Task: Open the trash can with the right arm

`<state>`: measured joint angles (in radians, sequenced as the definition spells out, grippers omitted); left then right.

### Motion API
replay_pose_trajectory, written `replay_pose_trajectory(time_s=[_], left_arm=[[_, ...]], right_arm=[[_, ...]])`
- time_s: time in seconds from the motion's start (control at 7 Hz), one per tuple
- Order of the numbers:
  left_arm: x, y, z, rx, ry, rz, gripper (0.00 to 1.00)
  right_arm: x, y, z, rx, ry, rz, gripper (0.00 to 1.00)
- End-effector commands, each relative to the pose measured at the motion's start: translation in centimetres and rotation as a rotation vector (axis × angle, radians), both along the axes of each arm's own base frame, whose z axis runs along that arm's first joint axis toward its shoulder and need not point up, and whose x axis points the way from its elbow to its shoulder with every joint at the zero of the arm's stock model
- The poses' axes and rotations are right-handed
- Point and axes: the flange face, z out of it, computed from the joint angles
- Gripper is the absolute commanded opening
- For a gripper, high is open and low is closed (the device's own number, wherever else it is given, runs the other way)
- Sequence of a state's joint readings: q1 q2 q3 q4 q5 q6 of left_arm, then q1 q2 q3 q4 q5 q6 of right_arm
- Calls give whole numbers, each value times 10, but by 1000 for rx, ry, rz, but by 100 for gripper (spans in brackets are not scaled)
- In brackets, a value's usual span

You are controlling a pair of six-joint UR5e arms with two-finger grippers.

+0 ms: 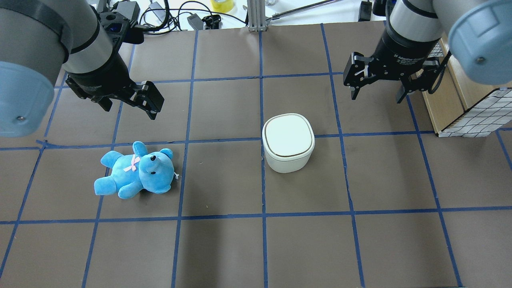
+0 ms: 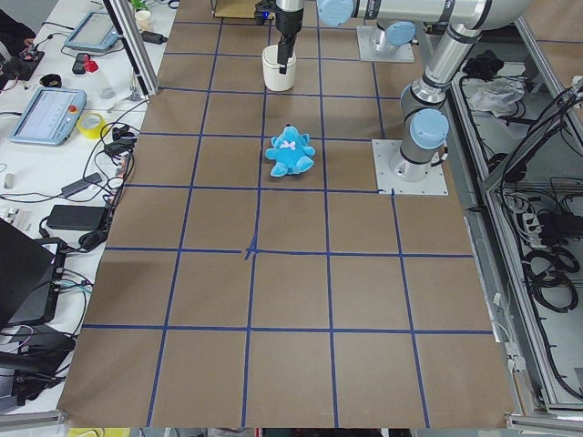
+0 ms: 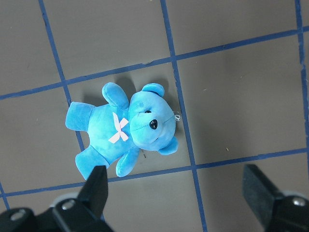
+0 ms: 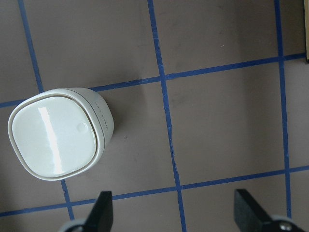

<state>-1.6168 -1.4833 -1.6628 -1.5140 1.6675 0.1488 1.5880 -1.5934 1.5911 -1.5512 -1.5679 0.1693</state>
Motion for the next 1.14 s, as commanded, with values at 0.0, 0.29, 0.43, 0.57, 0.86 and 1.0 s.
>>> replay_pose_trajectory(time_s=[0.0, 0.29, 0.43, 0.57, 0.86, 1.0], left_arm=[[0, 0, 0, 0, 0, 0, 100], [0, 0, 0, 0, 0, 0, 100], [0, 0, 0, 0, 0, 0, 100], [0, 0, 0, 0, 0, 0, 100], [0, 0, 0, 0, 0, 0, 100], [0, 0, 0, 0, 0, 0, 100]], right_arm=[[3, -3, -5, -2, -8, 2, 57], [11, -10, -23, 33, -10, 13, 32], [23, -16, -37, 37, -11, 38, 23], [33, -23, -45, 16, -12, 56, 22], [56, -31, -74, 25, -52, 83, 11], [62, -34, -89, 12, -56, 95, 11]])
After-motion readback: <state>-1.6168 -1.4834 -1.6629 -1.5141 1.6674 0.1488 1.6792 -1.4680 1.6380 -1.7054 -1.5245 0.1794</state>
